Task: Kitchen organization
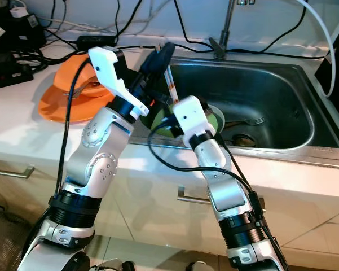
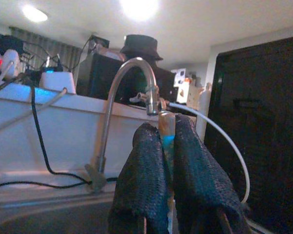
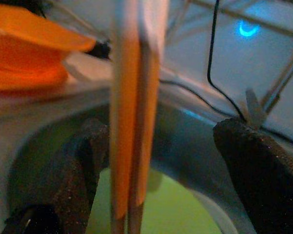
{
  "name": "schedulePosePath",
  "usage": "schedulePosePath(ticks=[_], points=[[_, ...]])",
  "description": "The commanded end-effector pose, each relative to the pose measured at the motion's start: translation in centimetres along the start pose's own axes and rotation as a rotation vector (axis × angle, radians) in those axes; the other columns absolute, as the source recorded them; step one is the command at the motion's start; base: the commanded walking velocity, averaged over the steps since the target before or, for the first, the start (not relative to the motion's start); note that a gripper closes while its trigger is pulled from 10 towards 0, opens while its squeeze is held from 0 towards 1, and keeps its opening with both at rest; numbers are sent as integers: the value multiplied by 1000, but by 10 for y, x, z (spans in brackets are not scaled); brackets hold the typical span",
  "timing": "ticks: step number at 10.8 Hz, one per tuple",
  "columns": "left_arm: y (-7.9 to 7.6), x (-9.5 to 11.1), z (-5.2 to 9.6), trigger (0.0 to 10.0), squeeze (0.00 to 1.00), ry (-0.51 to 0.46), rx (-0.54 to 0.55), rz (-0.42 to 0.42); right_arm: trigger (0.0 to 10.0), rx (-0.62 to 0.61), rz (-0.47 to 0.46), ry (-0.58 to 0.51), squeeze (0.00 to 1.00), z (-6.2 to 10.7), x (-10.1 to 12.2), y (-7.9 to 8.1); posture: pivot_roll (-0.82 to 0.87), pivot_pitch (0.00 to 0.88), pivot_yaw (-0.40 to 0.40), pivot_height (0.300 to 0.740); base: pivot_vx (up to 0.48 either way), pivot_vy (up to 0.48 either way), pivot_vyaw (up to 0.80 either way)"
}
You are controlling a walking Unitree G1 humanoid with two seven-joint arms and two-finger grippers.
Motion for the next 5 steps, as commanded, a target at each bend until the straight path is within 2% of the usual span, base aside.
schedulePosePath(ticks=[1, 3, 5], points=[[0, 3, 1, 10000, 0, -7, 6, -2, 10000, -13, 2, 2, 0, -3, 2, -5, -22, 83, 47, 740, 0, 0, 0], [0, 2, 2, 10000, 0, -12, 16, -1, 10000, 13, -13, 9, 0, -3, 0, 2, -16, 94, 36, 740, 0, 0, 0], [1, 3, 4, 10000, 0, -15, 22, -3, 10000, 21, -81, 36, 0, -2, -5, 7, -14, 95, 32, 740, 0, 0, 0]])
Point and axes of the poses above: a point about 5 cm out from each wrist's last joint towards the gripper, its own z axis pointing back from the gripper into the wrist, its own x axis along the axis of the wrist's last joint, y = z × x, the point moved 4 cm from there along -z, pointing out of the wrist towards the gripper, and after that the axes turned 15 degrees about z, right-handed, at the moved point
